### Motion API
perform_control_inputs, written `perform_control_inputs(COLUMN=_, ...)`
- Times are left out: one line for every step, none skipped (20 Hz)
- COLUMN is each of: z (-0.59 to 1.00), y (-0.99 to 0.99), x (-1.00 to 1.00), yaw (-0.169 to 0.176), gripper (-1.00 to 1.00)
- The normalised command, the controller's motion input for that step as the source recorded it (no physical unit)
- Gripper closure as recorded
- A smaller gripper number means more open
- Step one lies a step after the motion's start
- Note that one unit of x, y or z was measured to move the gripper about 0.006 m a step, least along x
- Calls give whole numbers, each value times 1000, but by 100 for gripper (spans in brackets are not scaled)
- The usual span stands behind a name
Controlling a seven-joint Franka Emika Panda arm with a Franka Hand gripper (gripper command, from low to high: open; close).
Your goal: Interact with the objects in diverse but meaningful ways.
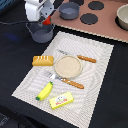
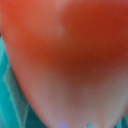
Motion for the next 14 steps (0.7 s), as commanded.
perform_control_inputs(z=-269, y=-154, x=-203, yaw=0, gripper=100)
perform_control_inputs(z=-269, y=-149, x=-220, yaw=0, gripper=100)
perform_control_inputs(z=-246, y=-140, x=-214, yaw=0, gripper=100)
perform_control_inputs(z=-226, y=-134, x=-237, yaw=0, gripper=100)
perform_control_inputs(z=-217, y=-123, x=-229, yaw=0, gripper=100)
perform_control_inputs(z=-211, y=-117, x=-220, yaw=0, gripper=-100)
perform_control_inputs(z=-220, y=-114, x=-229, yaw=0, gripper=-100)
perform_control_inputs(z=-214, y=-97, x=-209, yaw=0, gripper=-100)
perform_control_inputs(z=-214, y=-97, x=-203, yaw=0, gripper=-100)
perform_control_inputs(z=-203, y=-100, x=-209, yaw=0, gripper=-100)
perform_control_inputs(z=-146, y=-80, x=-194, yaw=0, gripper=-100)
perform_control_inputs(z=-100, y=-63, x=-186, yaw=0, gripper=-100)
perform_control_inputs(z=-11, y=-43, x=-191, yaw=0, gripper=-100)
perform_control_inputs(z=0, y=-34, x=-203, yaw=0, gripper=-100)
